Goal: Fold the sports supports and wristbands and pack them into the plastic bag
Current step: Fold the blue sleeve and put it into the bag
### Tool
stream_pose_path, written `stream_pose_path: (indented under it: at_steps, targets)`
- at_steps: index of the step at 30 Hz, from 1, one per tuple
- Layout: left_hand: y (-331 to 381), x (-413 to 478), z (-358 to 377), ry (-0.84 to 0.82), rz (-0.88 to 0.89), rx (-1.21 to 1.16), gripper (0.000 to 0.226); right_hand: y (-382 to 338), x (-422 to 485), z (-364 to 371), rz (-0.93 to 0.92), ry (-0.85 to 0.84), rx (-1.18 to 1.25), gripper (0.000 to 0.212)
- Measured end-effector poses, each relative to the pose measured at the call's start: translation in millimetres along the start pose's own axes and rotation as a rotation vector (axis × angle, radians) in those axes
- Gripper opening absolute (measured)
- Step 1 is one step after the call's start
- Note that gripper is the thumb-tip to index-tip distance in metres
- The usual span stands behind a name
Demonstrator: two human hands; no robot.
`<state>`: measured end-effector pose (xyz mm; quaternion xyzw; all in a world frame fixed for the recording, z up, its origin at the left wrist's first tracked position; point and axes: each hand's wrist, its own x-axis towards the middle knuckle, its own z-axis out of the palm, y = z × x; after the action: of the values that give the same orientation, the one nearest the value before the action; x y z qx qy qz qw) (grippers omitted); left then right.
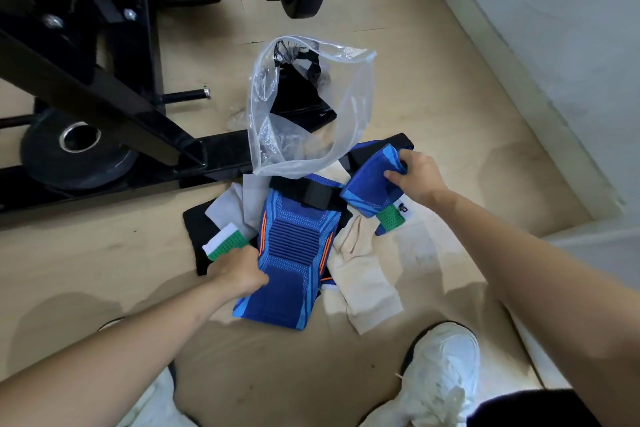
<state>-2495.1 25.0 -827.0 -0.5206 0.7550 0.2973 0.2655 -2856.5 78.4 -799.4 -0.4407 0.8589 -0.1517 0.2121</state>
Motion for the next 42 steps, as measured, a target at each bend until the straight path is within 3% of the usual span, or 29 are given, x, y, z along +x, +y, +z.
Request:
stream_pose_path:
  at_steps: [3,7,12,16,17,21,26,28,30,32,34,37,40,42]
  targets:
    - [2,-6,-8,-0.008,0.016,0.096,0.030,-16,-14,-30,-0.068,0.004,0.221,0.008]
    - [20,-17,-37,0.385,0.129,0.141,0.043,-45,-37,-67,-0.105,-0.145,0.497,0.014]
    - [60,-29,-70,0.389,0.479,-0.598,0.026,-74,-62,-94,-0.134,-0.303,0.606,0.017]
    - [88,-42,-91,0.235,0.531,-0.992,0.071,-92,-83,-98,-0.137,-0.394,0.728,0.020]
    - [91,-45,-95,0.190,0.544,-1.065,0.067,-95,-87,-96,-0.125,-0.416,0.758,0.022]
    - [83,-50,-105,0.181,0.531,-1.175,0.013,-93,-101,-83,-0.051,-0.505,0.766,0.030]
    - [61,-64,-106,0.197,0.394,-1.379,0.004,-67,-127,-23,0.034,-0.701,0.468,0.051]
    - [54,-71,-106,0.184,0.354,-1.470,0.003,-60,-136,7,0.053,-0.655,0.454,0.050]
    - [45,-76,-106,0.202,0.321,-1.504,0.004,-66,-147,23,0.071,-0.628,0.488,0.034]
    - [32,-78,-105,0.260,0.278,-1.478,0.005,-73,-151,28,0.105,-0.623,0.521,0.018]
    - [14,-78,-104,0.327,0.197,-1.414,0.004,-80,-147,26,0.112,-0.576,0.541,0.014]
    - [-18,-70,-94,0.390,-0.023,-1.254,0.009,-87,-134,20,0.070,-0.382,0.600,0.010]
    - [-53,-59,-66,0.350,-0.215,-0.655,0.019,-82,-125,20,0.072,-0.264,0.636,0.010]
    - [-64,-59,-44,0.326,-0.217,-0.316,0.017,-72,-126,25,0.095,-0.268,0.599,0.015]
